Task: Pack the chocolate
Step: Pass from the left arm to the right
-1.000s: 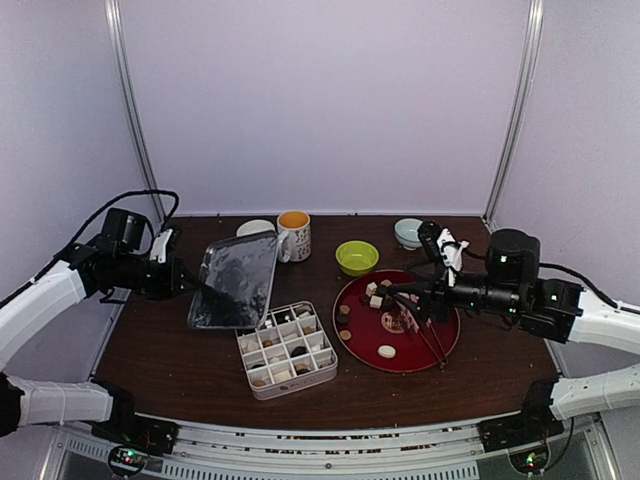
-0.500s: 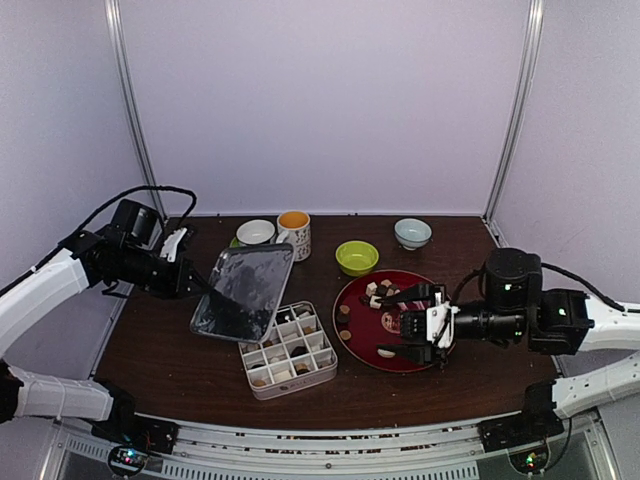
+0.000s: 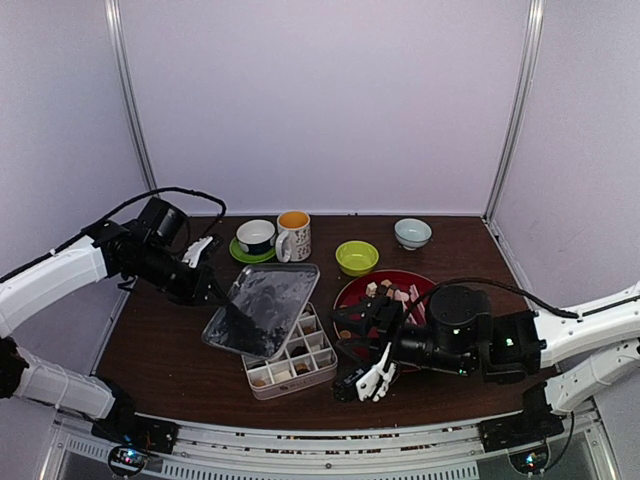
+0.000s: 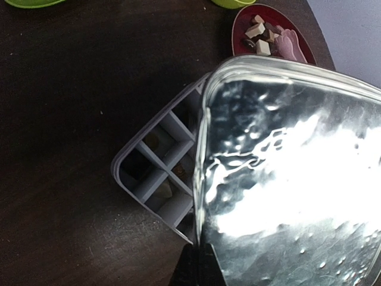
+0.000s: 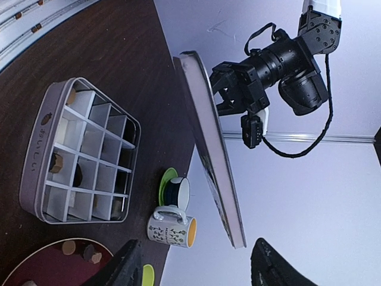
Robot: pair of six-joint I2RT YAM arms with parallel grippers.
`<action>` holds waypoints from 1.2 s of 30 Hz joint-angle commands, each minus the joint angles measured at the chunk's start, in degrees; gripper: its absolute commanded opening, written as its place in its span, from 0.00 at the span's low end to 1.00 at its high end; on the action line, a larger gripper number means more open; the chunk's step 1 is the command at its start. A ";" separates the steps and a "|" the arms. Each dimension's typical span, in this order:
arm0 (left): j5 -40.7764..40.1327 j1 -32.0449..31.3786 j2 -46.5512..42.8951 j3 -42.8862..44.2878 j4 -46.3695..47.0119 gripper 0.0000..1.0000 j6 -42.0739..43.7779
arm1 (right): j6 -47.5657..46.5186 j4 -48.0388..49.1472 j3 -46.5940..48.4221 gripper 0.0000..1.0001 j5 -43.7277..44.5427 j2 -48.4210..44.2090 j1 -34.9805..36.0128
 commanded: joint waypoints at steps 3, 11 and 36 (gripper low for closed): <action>1.19 -3.17 1.65 3.20 0.76 0.00 -0.82 | -8.44 3.85 4.87 0.53 4.06 4.88 0.58; 1.57 -4.75 2.69 3.66 0.72 0.00 -0.59 | -10.37 6.42 6.90 0.53 5.72 9.44 0.66; 1.47 -6.30 2.98 4.36 0.71 0.00 -0.15 | -8.93 3.76 9.95 0.21 6.89 14.50 2.06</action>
